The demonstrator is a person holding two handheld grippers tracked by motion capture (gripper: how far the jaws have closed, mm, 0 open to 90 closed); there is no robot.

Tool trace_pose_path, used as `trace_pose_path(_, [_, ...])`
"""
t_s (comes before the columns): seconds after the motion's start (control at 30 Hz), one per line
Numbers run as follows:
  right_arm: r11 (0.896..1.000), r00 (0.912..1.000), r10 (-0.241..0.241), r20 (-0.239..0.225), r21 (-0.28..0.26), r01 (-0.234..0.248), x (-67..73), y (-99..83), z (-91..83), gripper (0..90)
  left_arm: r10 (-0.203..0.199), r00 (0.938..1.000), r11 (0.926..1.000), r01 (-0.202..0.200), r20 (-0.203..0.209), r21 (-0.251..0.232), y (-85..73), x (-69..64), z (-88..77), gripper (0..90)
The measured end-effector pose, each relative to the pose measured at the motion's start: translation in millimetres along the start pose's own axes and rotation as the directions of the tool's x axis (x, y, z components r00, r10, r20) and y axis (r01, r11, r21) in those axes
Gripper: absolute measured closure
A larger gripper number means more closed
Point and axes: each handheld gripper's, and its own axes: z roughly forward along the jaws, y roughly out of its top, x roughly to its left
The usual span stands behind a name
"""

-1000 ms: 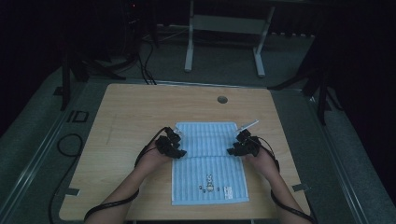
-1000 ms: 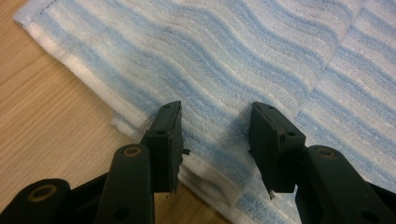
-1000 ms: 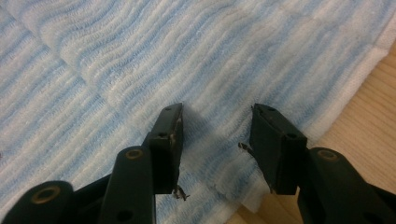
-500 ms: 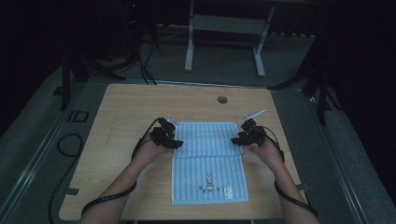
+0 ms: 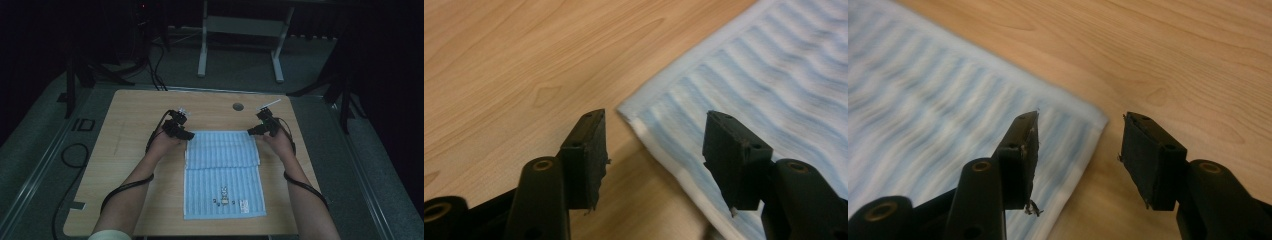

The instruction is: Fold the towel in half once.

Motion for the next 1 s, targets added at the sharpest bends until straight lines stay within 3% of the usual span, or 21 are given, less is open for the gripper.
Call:
trace_pose_path(0.07, [1.000, 0.9995, 0.010, 0.030, 0.012, -0.011, -1.8, 2.1, 8.6, 48.5, -0.017, 0.9998, 0.9997, 0.017, -0.005, -0.020, 0.9, 1.5, 3.5, 40.6])
trace_pose_path(0.13, [1.000, 0.9994, 0.017, 0.031, 0.003, -0.017, -3.1, 2.0, 13.9, 50.0, -0.054, 0.9985, 0.9983, 0.054, 0.008, -0.019, 2.2, 1.6, 8.3, 39.1])
trace_pose_path(0.27, [1.000, 0.9981, 0.014, 0.061, 0.023, -0.015, -2.3, -0.3, 23.9, 53.7, -0.007, 0.9998, 0.9996, 0.008, -0.018, 0.028, 2.9, -3.4, 21.3, 39.1])
trace_pose_path(0.33, [1.000, 0.9979, -0.006, 0.064, 0.027, 0.004, 0.2, -1.2, 27.3, 55.3, 0.003, 0.9998, 0.9997, -0.003, -0.022, 0.026, 1.5, -4.7, 24.4, 39.5])
trace_pose_path(0.43, [1.000, 0.9975, -0.013, 0.069, 0.026, 0.011, 3.6, -0.6, 27.4, 67.6, -0.011, 0.9995, 0.9998, 0.012, -0.030, 0.016, 1.9, -4.5, 25.3, 40.1])
trace_pose_path(0.5, [0.999, 0.9969, -0.028, 0.074, 0.021, 0.027, 8.5, -1.1, 28.0, 79.1, 0.006, 0.9991, 0.9998, -0.005, -0.042, 0.021, 2.6, -6.8, 25.3, 43.0])
trace_pose_path(0.6, [0.996, 0.9915, -0.075, 0.106, 0.044, 0.071, 17.5, 1.0, 28.7, 82.8, 0.029, 0.9995, 0.9993, -0.028, -0.011, 0.024, 5.2, -11.4, 25.1, 60.9])
trace_pose_path(0.63, [0.995, 0.9898, -0.087, 0.113, 0.052, 0.081, 19.1, 1.4, 28.6, 83.2, 0.038, 0.9992, 0.9990, -0.037, -0.016, 0.025, 6.3, -13.4, 24.4, 72.4])
trace_pose_path(0.67, [0.995, 0.9895, -0.088, 0.115, 0.054, 0.082, 20.0, 1.3, 28.2, 83.3, 0.047, 0.9984, 0.9989, -0.046, -0.033, 0.010, 6.9, -15.4, 22.8, 80.3])
trace_pose_path(0.7, [0.996, 0.9908, -0.083, 0.106, 0.054, 0.078, 20.1, 1.1, 27.2, 83.3, 0.040, 0.9991, 0.9992, -0.040, -0.013, -0.009, 7.3, -16.3, 20.5, 84.0])
trace_pose_path(0.8, [0.998, 0.9946, -0.065, 0.081, 0.025, 0.063, 18.0, 1.0, 18.2, 83.6, 0.028, 0.9995, 0.9994, -0.028, 0.014, -0.022, 11.3, -16.1, 11.3, 85.7])
trace_pose_path(0.9, [0.999, 0.9972, -0.048, 0.057, -0.019, 0.049, 16.1, 5.4, 2.3, 83.6, 0.015, 0.9986, 0.9973, -0.011, 0.051, -0.072, 17.0, -15.2, -3.3, 85.7])
trace_pose_path(0.97, [0.997, 0.9983, -0.041, 0.040, -0.062, 0.044, 15.6, 10.3, -10.3, 83.6, 0.021, 0.9979, 0.9952, -0.015, 0.061, -0.097, 21.7, -15.5, -14.9, 85.8])
trace_pose_path(1.0, [0.996, 0.9989, -0.042, 0.022, -0.080, 0.044, 15.7, 13.1, -16.3, 83.6, 0.036, 0.9986, 0.9935, -0.032, 0.038, -0.110, 24.2, -17.1, -20.9, 85.7])
